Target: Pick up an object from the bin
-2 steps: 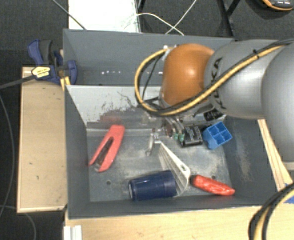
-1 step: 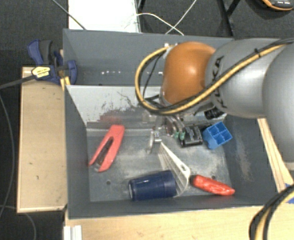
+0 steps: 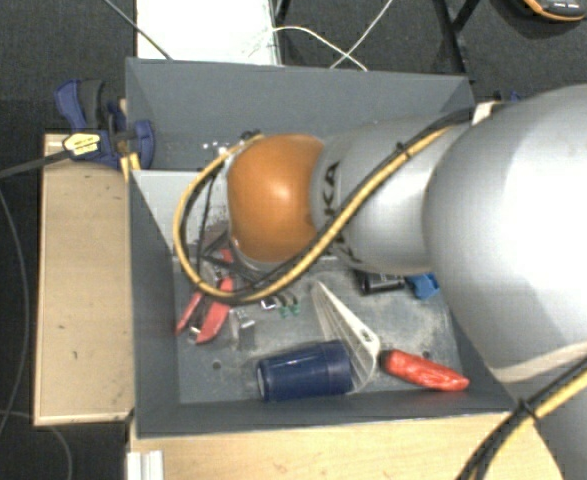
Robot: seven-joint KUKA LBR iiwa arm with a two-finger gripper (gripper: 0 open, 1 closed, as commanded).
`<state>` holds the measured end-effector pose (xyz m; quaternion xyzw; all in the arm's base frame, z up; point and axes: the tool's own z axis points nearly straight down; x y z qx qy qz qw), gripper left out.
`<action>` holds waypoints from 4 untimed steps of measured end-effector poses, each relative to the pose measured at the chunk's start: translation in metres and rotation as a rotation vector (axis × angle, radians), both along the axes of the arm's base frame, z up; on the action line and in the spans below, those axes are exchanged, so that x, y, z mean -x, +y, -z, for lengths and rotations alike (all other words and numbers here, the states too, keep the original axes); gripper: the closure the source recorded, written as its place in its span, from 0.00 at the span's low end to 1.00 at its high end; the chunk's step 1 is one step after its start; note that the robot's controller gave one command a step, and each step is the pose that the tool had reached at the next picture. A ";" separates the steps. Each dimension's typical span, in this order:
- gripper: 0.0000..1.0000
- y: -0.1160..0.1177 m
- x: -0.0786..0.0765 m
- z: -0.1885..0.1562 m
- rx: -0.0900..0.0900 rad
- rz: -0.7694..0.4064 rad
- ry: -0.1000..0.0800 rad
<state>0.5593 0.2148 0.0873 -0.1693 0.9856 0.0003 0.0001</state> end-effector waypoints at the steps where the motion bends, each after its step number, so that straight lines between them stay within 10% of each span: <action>1: 0.00 0.021 0.011 -0.039 -0.002 0.036 -0.007; 2: 0.00 0.029 -0.012 -0.013 -0.003 -0.263 -0.005; 3: 0.00 0.024 -0.020 0.016 -0.002 -0.307 -0.007; 4: 1.00 0.024 -0.015 0.012 -0.007 -0.635 -0.017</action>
Offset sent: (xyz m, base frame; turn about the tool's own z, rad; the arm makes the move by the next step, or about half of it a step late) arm 0.0111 0.0286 0.0127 -0.2635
